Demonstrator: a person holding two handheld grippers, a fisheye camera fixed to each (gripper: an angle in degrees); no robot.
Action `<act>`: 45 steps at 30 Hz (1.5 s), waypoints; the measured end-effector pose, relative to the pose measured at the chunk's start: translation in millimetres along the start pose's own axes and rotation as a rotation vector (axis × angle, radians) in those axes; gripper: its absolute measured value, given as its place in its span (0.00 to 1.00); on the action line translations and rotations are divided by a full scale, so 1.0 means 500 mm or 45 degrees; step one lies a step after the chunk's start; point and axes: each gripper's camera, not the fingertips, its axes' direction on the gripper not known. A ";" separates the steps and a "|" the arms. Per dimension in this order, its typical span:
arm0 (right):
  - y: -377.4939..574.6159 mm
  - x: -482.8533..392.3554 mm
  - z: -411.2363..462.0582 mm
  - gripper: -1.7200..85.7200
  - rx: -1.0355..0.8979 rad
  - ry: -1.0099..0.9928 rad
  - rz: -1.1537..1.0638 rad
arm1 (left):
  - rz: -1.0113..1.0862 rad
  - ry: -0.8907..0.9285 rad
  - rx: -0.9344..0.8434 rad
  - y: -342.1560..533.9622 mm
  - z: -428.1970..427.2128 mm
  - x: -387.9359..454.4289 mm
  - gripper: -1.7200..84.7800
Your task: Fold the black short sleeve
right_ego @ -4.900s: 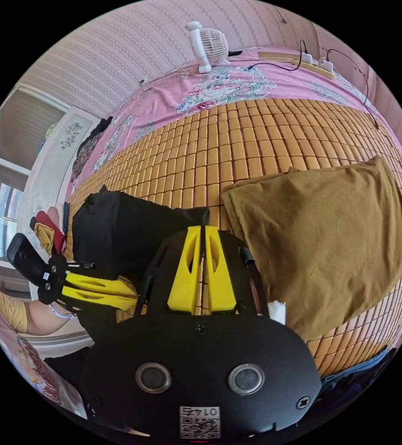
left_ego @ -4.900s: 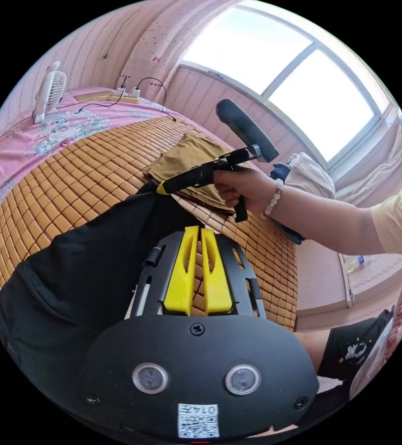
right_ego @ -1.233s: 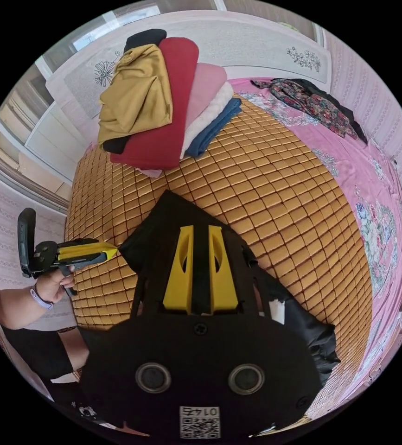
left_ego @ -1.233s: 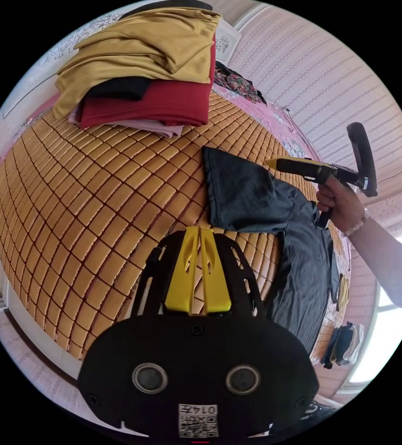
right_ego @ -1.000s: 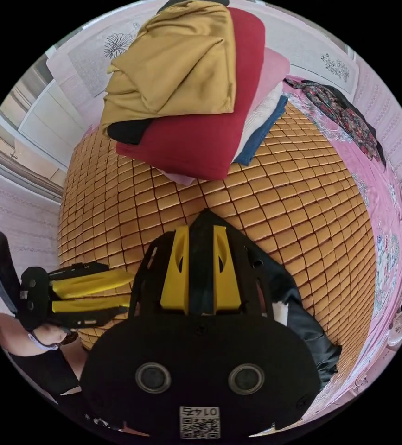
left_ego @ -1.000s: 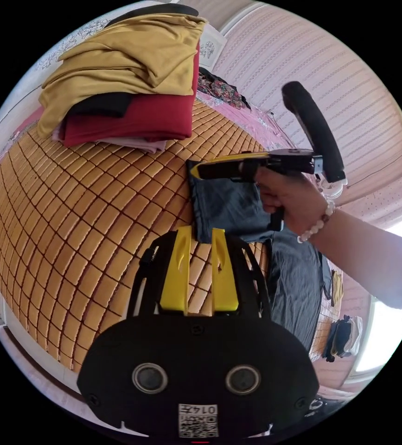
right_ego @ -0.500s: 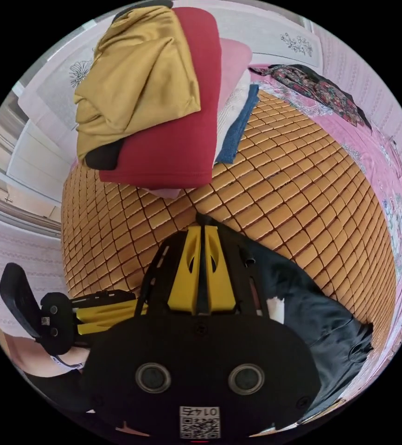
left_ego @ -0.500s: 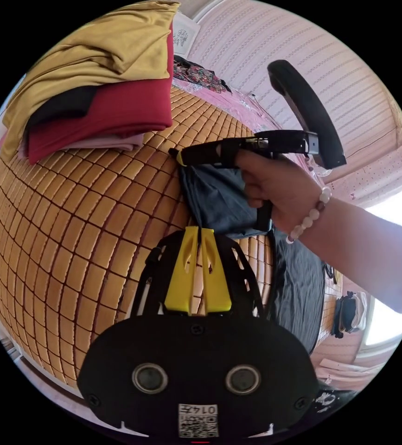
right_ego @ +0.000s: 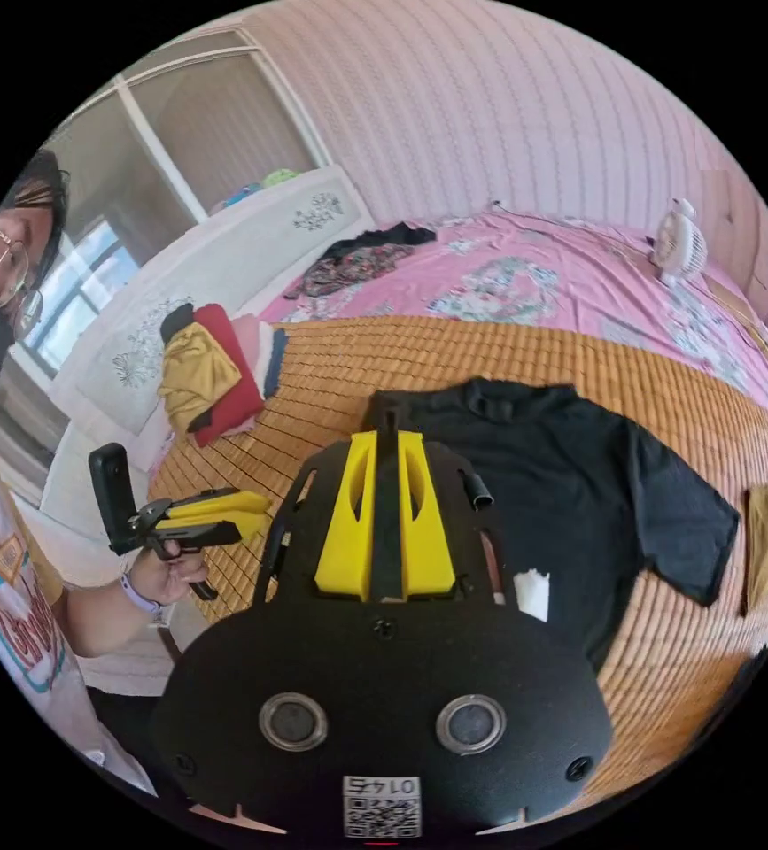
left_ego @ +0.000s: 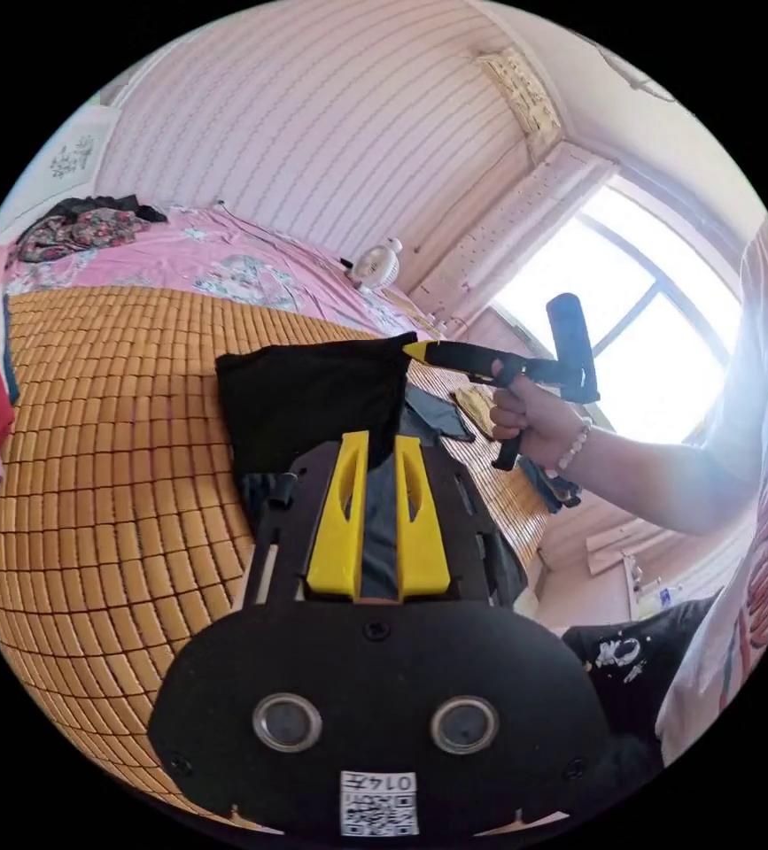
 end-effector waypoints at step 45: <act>0.062 0.338 0.293 0.08 -0.351 0.147 0.030 | 0.081 -0.296 -0.414 -0.227 0.220 0.154 0.10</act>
